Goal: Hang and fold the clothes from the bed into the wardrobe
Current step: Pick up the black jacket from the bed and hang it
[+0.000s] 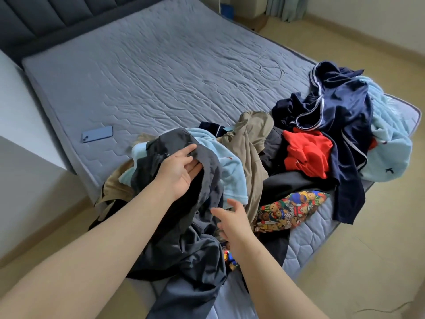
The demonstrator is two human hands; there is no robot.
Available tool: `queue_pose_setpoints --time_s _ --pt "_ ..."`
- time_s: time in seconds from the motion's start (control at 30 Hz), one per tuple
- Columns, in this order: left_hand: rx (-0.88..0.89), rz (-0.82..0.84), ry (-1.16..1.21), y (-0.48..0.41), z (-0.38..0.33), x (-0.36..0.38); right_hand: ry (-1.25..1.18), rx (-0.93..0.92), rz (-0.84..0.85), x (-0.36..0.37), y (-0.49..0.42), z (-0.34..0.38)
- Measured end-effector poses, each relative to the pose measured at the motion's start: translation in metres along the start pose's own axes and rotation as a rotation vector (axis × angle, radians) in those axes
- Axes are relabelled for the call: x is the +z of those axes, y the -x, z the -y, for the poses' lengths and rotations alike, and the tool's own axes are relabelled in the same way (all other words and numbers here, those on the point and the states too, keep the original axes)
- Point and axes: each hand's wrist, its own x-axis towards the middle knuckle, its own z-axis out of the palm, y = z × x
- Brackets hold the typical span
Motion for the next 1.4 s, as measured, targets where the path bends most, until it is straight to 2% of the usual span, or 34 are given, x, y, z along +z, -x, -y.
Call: queue_pose_setpoints --time_s 0.17,0.27,0.3,0.43,0.53,0.6,0.77,0.9,1.0,1.03,1.1,1.17,1.23,1.4 --pt "0.044 0.21 0.13 0.071 -0.077 0.014 0.17 -0.251 0.016 0.05 0.043 0.037" --pt "0.136 0.388 0.141 0.129 -0.132 0.021 0.031 -0.437 -0.041 0.08 0.089 0.062" --pt "0.141 0.426 0.138 0.133 -0.135 0.027 -0.037 -0.446 -0.057 0.079 0.091 0.068" --pt "0.306 0.496 0.049 0.175 -0.185 0.028 -0.142 -0.552 -0.137 0.093 0.136 0.116" --pt "0.466 0.479 -0.127 0.202 -0.215 0.02 -0.21 -0.722 -0.174 0.1 0.175 0.155" --pt "0.564 0.444 -0.277 0.211 -0.227 0.013 -0.273 -0.77 -0.15 0.104 0.199 0.178" --pt "0.856 0.253 -0.717 0.224 -0.238 0.003 -0.452 -0.911 0.038 0.119 0.262 0.212" --pt "0.754 0.209 -0.91 0.237 -0.234 0.003 -0.54 -1.035 0.204 0.128 0.314 0.238" --pt "0.571 0.37 -0.839 0.247 -0.236 0.005 -0.547 -1.065 0.268 0.133 0.34 0.258" --pt "0.559 0.362 -0.847 0.253 -0.239 0.007 -0.544 -1.077 0.273 0.134 0.346 0.262" --pt "0.65 0.234 -0.874 0.263 -0.247 0.012 -0.532 -1.095 0.263 0.134 0.354 0.265" --pt "0.723 0.104 -0.788 0.27 -0.256 0.018 -0.419 -1.127 0.172 0.131 0.354 0.265" --pt "0.714 0.001 -0.644 0.276 -0.267 0.021 -0.272 -1.116 0.085 0.129 0.351 0.26" --pt "0.512 -0.062 -0.305 0.299 -0.303 0.022 0.104 -0.998 0.278 0.146 0.337 0.226"
